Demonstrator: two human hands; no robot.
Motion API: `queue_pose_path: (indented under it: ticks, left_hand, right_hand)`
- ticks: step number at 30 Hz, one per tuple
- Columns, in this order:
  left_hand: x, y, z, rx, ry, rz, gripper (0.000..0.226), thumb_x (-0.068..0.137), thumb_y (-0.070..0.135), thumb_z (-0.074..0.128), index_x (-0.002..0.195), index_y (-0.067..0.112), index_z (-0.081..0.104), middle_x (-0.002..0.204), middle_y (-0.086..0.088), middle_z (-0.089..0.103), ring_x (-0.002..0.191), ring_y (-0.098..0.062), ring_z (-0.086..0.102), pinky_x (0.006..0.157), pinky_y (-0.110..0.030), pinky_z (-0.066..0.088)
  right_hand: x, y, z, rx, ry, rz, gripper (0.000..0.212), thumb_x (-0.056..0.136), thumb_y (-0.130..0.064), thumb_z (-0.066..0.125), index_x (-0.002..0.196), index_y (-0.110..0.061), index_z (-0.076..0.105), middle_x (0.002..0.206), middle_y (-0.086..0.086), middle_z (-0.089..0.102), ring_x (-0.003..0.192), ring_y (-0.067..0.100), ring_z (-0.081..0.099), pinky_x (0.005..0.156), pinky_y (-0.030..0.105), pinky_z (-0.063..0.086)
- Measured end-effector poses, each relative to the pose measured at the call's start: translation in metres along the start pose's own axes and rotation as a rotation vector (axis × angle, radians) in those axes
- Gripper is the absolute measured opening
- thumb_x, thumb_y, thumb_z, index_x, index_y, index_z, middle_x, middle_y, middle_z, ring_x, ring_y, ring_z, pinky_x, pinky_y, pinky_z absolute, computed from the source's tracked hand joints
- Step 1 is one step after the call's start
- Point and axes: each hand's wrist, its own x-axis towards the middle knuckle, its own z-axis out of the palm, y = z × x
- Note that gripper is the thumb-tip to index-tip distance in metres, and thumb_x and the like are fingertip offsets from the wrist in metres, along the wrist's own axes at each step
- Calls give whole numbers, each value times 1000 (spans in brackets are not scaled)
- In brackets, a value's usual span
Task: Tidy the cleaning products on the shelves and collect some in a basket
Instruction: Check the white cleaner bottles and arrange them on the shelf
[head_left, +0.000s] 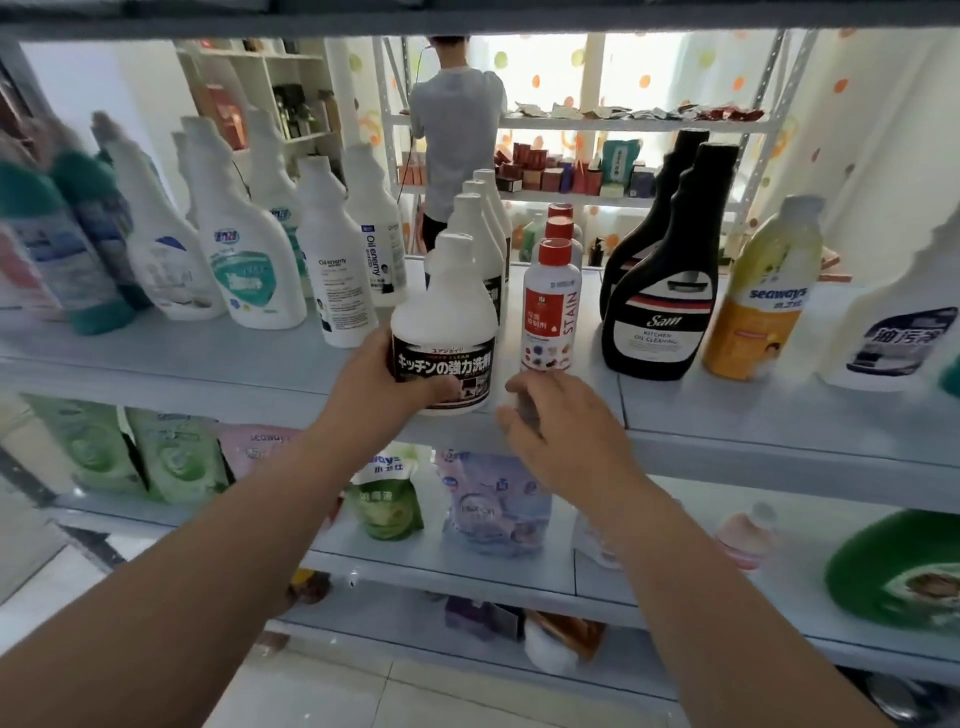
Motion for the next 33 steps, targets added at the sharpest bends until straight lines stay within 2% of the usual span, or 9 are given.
queue_pose_path:
  ticks: [3, 7, 10, 12, 16, 21, 25, 29, 33]
  left_hand:
    - [-44, 3, -4, -72, 63, -31, 63, 63, 49, 92, 113, 39, 54, 99, 22, 72, 92, 11, 66, 76, -18, 48]
    - [-96, -1, 0, -201, 145, -45, 70, 45, 66, 84, 100, 41, 50, 98, 19, 72, 87, 7, 68, 67, -15, 52]
    - [-110, -19, -5, -174, 168, -7, 67, 51, 52, 95, 98, 45, 48, 97, 18, 67, 88, 6, 65, 67, -11, 51]
    - [-114, -31, -12, -150, 144, -15, 67, 53, 48, 96, 98, 48, 47, 99, 22, 65, 91, 9, 63, 68, -10, 51]
    - [-120, -53, -36, -277, 75, -115, 72, 47, 58, 86, 110, 41, 54, 108, 12, 71, 98, -2, 69, 79, -25, 59]
    - [-131, -65, -64, -934, -132, -480, 69, 76, 47, 75, 128, 8, 52, 117, -19, 73, 91, -31, 77, 61, -42, 62]
    - [-147, -76, -80, -805, -344, -506, 59, 85, 60, 53, 126, 19, 63, 106, -15, 78, 89, -35, 77, 60, -47, 64]
    - [-153, -95, -104, -496, -437, -411, 28, 108, 34, 48, 124, 21, 65, 87, 6, 78, 77, -16, 76, 55, -32, 61]
    - [-161, -108, -115, -691, -500, -403, 48, 89, 37, 75, 131, 21, 58, 118, -7, 74, 103, -28, 74, 80, -47, 63]
  right_hand:
    - [-16, -26, -3, 572, -87, 39, 48, 102, -53, 52, 145, -34, 48, 139, -10, 56, 126, 5, 56, 106, 36, 51]
    - [-43, -60, 15, 962, -37, 19, 30, 106, -35, 50, 129, -53, 55, 122, -32, 67, 115, -10, 62, 89, 8, 49]
    - [-54, -74, 35, 1101, -48, 132, 36, 103, -34, 50, 120, -62, 64, 127, -26, 69, 122, -2, 63, 96, 18, 52]
    - [-60, -80, 49, 1122, -73, 186, 33, 102, -36, 51, 120, -61, 66, 130, -18, 69, 125, 7, 63, 101, 30, 53]
    - [-68, -95, 69, 1121, 1, 240, 27, 96, -52, 55, 120, -59, 67, 126, -19, 71, 118, 5, 67, 90, 24, 57]
    - [-72, -129, 86, 1342, 29, 549, 50, 85, -64, 61, 116, -28, 75, 120, 3, 76, 117, 23, 68, 87, 36, 60]
    - [-82, -155, 108, 1541, -98, 683, 62, 82, -67, 50, 118, -24, 78, 120, 10, 76, 105, 23, 75, 81, 41, 62]
    - [-99, -167, 124, 1498, -41, 677, 57, 85, -61, 60, 127, -24, 67, 114, 9, 78, 96, 22, 77, 73, 41, 62]
    - [-114, -166, 125, 1376, 4, 549, 68, 79, -30, 79, 143, -25, 55, 128, 11, 70, 113, 28, 70, 84, 41, 60]
